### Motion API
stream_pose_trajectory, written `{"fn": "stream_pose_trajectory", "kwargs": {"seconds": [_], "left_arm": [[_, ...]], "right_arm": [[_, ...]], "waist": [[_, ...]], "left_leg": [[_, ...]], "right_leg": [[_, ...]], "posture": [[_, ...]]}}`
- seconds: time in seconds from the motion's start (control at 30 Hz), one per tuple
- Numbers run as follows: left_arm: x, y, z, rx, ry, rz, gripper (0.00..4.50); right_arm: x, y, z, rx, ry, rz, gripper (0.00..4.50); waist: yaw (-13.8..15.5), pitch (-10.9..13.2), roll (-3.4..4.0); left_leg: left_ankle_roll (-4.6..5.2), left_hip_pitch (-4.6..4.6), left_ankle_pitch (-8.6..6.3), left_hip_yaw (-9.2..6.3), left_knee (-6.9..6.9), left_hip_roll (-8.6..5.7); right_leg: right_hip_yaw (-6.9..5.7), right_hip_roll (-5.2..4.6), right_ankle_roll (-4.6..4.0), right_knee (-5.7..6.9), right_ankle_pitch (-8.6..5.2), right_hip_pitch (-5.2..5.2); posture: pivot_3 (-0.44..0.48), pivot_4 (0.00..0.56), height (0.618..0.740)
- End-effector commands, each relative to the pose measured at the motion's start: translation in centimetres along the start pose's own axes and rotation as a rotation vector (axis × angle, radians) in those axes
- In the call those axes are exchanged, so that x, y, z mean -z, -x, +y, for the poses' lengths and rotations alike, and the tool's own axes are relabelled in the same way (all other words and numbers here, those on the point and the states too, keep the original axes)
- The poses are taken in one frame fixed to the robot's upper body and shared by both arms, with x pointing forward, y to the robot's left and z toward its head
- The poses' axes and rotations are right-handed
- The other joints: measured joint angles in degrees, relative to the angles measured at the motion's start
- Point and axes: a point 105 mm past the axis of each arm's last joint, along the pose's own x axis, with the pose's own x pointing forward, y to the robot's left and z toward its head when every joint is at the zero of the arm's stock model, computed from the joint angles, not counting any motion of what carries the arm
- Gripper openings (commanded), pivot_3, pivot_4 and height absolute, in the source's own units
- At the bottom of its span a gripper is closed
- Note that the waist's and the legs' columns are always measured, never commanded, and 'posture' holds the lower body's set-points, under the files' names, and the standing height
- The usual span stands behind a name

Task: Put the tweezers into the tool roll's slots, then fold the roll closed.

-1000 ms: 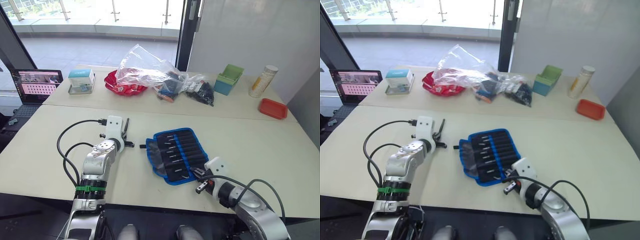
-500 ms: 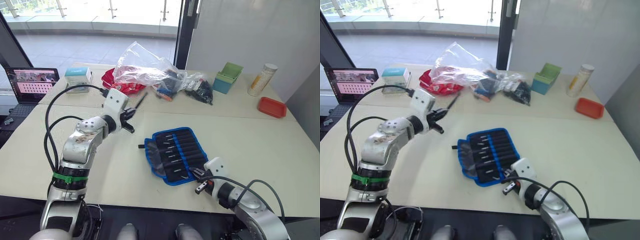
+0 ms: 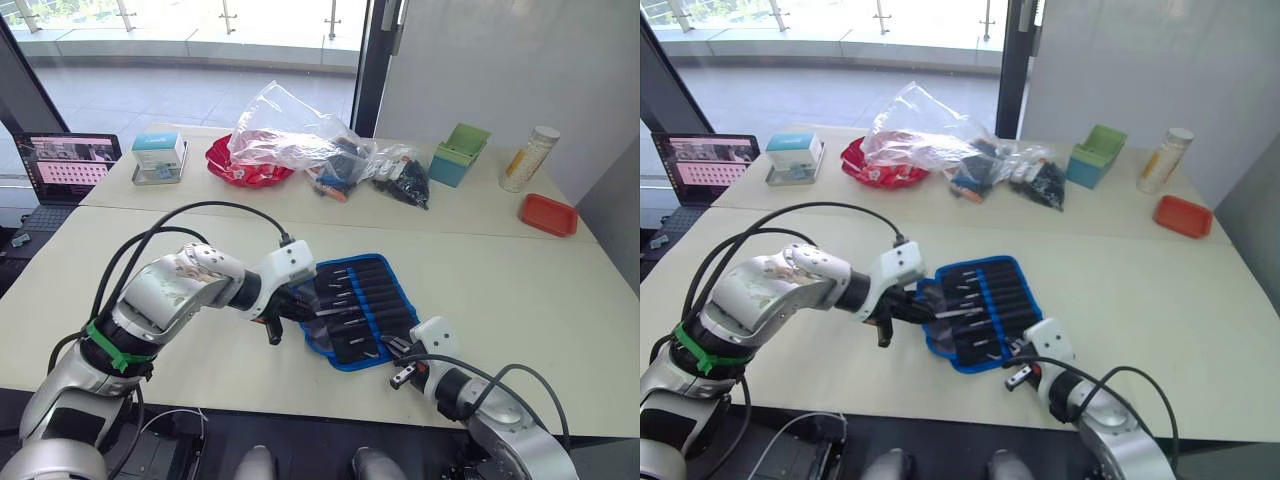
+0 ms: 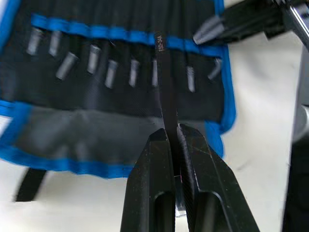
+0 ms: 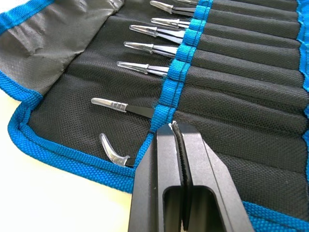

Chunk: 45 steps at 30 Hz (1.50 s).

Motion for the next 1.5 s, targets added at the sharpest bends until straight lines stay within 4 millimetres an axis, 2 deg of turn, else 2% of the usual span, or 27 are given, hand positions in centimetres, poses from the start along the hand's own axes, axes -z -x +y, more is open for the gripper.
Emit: {"fn": "stream_pose_trajectory", "kwargs": {"seconds": [0.03, 0.4, 0.5, 1.0, 1.5], "left_arm": [[-0.9, -0.2, -0.2, -0.015, -0.057, 0.005, 0.02], [-0.8, -2.7, 0.0, -0.049, -0.129, 0.054, 0.02], [-0.8, -3.2, -0.4, -0.03, -0.139, 0.054, 0.02], [-0.8, -4.9, -0.8, 0.003, -0.212, 0.079, 0.02], [-1.8, -4.5, -0.7, 0.035, -0.3, 0.087, 0.02]], "right_arm": [[3.8, 0.2, 0.9, -0.015, -0.063, 0.146, 0.0], [3.8, 0.5, 0.9, 0.002, -0.068, 0.145, 0.0], [3.8, 0.5, 1.0, 0.006, -0.071, 0.145, 0.0], [3.7, 0.7, 1.0, 0.017, -0.075, 0.142, 0.0], [3.7, 0.6, 1.2, 0.021, -0.08, 0.14, 0.0]], "waist": [[0.01, 0.0, 0.0], [0.15, 0.0, 0.0], [0.19, 0.0, 0.0], [0.62, -0.01, 0.0], [1.36, -0.01, 0.01]], "left_leg": [[0.0, 0.0, 0.0, 0.0, 0.0, 0.0], [0.0, -0.07, 0.0, -0.01, 0.0, 0.0], [0.0, -0.09, 0.0, -0.01, 0.02, -0.01], [0.01, -0.12, 0.0, -0.02, 0.08, -0.03], [0.02, -0.14, 0.0, -0.03, 0.12, -0.03]], "right_leg": [[0.0, 0.0, 0.0, 0.0, 0.0, 0.0], [0.0, 0.01, -0.01, 0.0, 0.0, -0.04], [0.0, 0.01, -0.01, 0.0, 0.0, -0.04], [0.0, 0.0, -0.01, 0.0, 0.0, -0.03], [0.0, 0.01, -0.01, 0.02, 0.01, -0.04]], "posture": [[0.0, 0.15, 0.723], [0.0, 0.15, 0.723], [0.0, 0.15, 0.723], [0.0, 0.15, 0.723], [0.0, 0.15, 0.723]]}}
